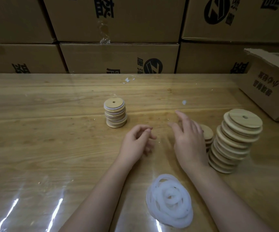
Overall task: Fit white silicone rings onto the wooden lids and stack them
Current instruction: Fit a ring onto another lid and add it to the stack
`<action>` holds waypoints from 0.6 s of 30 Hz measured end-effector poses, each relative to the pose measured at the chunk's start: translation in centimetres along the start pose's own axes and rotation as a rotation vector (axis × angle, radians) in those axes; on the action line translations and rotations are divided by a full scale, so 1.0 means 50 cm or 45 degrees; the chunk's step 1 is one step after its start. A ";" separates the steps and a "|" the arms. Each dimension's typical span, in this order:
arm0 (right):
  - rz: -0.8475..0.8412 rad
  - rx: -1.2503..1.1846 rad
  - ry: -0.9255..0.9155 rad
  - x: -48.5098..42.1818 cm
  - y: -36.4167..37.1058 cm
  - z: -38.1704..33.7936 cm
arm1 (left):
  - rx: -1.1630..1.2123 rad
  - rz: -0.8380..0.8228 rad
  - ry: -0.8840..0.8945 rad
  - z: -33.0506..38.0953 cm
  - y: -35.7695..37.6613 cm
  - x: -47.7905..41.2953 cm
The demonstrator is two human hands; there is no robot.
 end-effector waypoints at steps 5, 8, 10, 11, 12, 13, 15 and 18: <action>-0.342 -0.491 -0.103 0.013 0.018 -0.026 | 0.202 -0.173 -0.135 0.005 0.023 0.013; -0.428 -0.793 -0.066 0.023 0.026 -0.046 | 0.242 -0.167 -0.159 0.000 0.009 0.008; -0.415 -0.813 -0.149 0.027 0.026 -0.057 | 0.310 -0.117 -0.219 -0.004 -0.001 0.003; -0.424 -0.802 -0.204 0.029 0.027 -0.062 | 0.366 -0.107 -0.235 -0.005 -0.005 0.001; -0.420 -0.763 -0.274 0.032 0.026 -0.065 | 0.419 -0.107 -0.236 -0.004 -0.006 -0.001; -0.349 -0.711 -0.386 0.033 0.021 -0.066 | 0.451 -0.099 -0.228 -0.005 -0.008 -0.004; -0.105 -0.660 -0.600 0.041 0.011 -0.067 | 0.486 -0.042 -0.203 -0.008 -0.011 -0.010; 0.027 -0.815 -0.417 0.028 -0.009 -0.052 | 0.562 0.054 -0.152 -0.011 -0.017 -0.016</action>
Point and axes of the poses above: each hand's wrist, its own x-axis away from the middle knuckle, its own y-axis out of the palm, z = x × y, the point moved 3 cm from there along -x, towards the middle knuckle, and after that the axes turned 10 degrees about y, right-handed, at the moved point
